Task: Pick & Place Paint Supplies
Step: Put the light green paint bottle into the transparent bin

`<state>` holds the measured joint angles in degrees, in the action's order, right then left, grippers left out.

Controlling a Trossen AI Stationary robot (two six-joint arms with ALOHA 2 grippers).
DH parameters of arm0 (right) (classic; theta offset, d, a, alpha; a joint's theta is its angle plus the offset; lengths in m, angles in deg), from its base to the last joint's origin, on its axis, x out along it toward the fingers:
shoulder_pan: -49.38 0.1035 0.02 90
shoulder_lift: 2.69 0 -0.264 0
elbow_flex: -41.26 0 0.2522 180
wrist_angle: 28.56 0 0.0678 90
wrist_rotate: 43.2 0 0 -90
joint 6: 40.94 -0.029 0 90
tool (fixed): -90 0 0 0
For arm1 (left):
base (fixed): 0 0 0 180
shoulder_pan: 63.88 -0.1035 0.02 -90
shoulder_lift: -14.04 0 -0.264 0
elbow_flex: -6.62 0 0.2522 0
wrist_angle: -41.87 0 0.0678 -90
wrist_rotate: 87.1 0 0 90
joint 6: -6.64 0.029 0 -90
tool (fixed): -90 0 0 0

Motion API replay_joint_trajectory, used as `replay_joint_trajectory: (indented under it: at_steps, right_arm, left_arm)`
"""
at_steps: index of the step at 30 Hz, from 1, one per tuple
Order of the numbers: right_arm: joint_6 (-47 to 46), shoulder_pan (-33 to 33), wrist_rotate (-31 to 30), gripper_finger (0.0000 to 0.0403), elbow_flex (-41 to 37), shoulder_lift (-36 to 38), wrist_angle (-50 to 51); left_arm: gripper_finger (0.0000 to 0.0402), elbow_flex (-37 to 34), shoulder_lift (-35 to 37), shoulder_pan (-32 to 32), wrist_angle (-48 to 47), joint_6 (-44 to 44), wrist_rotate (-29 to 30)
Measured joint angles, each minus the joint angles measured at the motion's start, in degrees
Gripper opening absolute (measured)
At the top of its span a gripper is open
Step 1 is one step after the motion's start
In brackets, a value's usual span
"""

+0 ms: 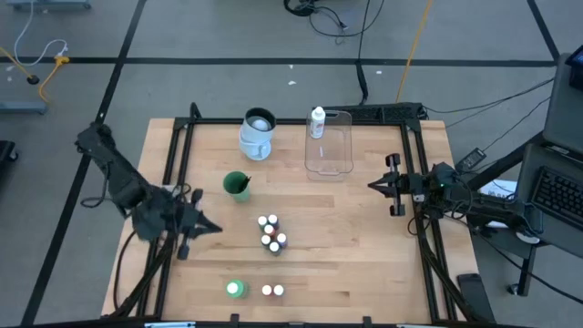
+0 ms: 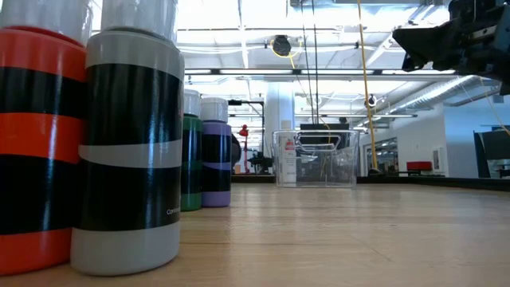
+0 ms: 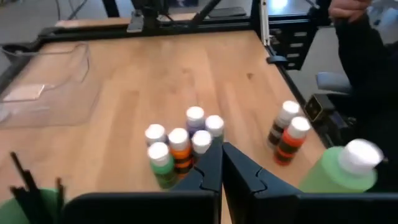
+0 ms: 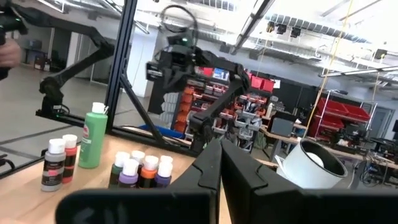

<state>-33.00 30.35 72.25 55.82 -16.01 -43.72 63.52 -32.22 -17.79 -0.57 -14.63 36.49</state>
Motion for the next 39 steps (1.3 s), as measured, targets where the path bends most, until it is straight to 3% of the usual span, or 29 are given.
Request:
replay_joint_trajectory:
  at_steps: [5,9,13,16,19,25,31,35,39]
  right_arm:
    - [-1.20,0.00,0.14,0.0004,0.00,-0.47,3.02]
    - [0.35,0.00,0.14,0.0004,0.00,-1.04,3.59]
    - [0.80,0.00,0.13,0.0004,0.00,-1.12,2.08]
    - [0.87,0.00,0.14,0.0004,0.00,-1.10,1.18]
    - [0.88,0.00,0.15,0.0004,0.00,-1.10,0.72]
    - [1.11,0.00,0.17,0.0004,0.00,-1.10,0.85]
    - [3.58,0.00,0.17,0.0004,0.00,-1.12,0.03]
    - [3.70,0.01,0.17,0.0004,0.00,-1.12,-0.79]
    - [3.40,0.02,0.17,0.0004,0.00,-1.12,-0.83]
  left_arm:
    - [0.0002,8.45,-8.97,8.78,-4.85,-8.76,10.47]
    - [0.0006,14.17,-15.67,13.92,-9.45,-16.73,14.94]
    - [0.0002,14.63,-22.13,16.56,-12.04,-25.05,15.52]
    - [0.0008,14.59,-26.79,16.67,-12.71,-34.44,23.06]
    - [0.0016,14.59,-31.12,16.77,-10.61,-40.85,23.57]
    - [0.0021,14.59,-37.98,18.50,-6.10,-40.47,23.03]
    - [0.0032,14.59,-38.57,19.81,-6.86,-37.27,23.72]
    - [0.0075,14.59,-36.44,20.33,-7.61,-34.72,25.37]
    - [0.0145,14.59,-34.60,20.24,-7.20,-32.33,23.75]
